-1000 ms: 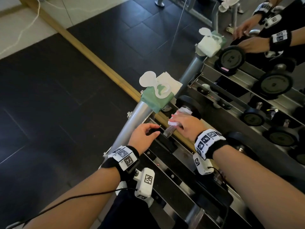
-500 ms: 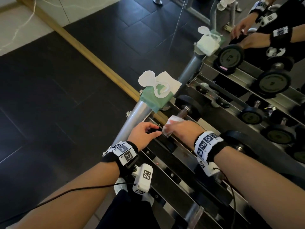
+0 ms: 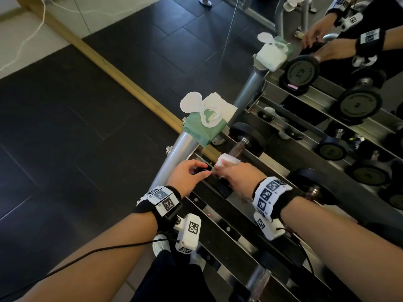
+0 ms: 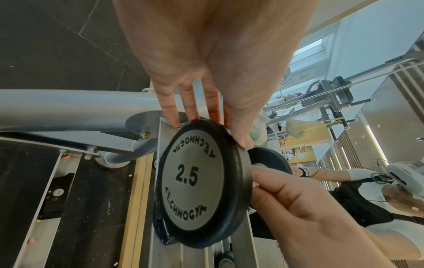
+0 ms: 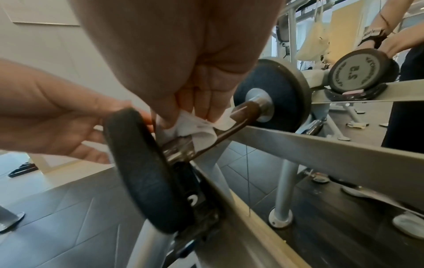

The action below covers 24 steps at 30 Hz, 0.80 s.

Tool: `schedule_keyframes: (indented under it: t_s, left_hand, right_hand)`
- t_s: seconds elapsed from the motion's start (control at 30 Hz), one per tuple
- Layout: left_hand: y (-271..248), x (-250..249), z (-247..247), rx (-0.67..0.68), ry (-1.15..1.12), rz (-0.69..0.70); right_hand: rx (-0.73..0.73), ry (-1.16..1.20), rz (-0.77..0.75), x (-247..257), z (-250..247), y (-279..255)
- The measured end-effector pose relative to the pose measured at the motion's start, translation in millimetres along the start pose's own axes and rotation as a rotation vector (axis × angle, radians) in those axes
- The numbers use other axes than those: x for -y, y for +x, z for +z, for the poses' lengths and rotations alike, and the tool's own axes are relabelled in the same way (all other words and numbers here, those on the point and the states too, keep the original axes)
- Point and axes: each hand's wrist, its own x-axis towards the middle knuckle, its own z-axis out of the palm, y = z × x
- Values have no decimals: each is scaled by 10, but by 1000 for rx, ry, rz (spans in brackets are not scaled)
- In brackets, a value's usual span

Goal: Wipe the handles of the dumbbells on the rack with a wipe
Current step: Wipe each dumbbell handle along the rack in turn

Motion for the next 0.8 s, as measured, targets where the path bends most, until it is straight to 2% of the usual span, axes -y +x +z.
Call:
schedule_keyframes:
  t_s: [0.07, 0.2, 0.27, 0.5, 0.57, 0.7, 0.8]
  left_hand:
    - [6, 12, 6, 5, 5, -2]
    - [27, 34, 4, 12, -5, -10]
    - [32, 47, -1, 22, -2, -6]
    - [48, 85, 1, 32, 5, 21]
    - [57, 94, -11, 40, -9, 13]
    - [90, 93, -36, 61, -42, -9]
    - [96, 98, -38, 65, -47, -15]
  right_hand:
    - [-21, -10, 1, -78, -104, 47]
    - [-86, 25, 143, -245, -366, 98]
    - [-62, -5, 172, -222, -363, 97]
    - [56, -68, 25, 38, -57, -9]
    - [3, -39, 30, -64, -128, 20]
    - [-166, 69, 193, -366, -252, 78]
    - [-305, 231, 229, -311, -141, 58]
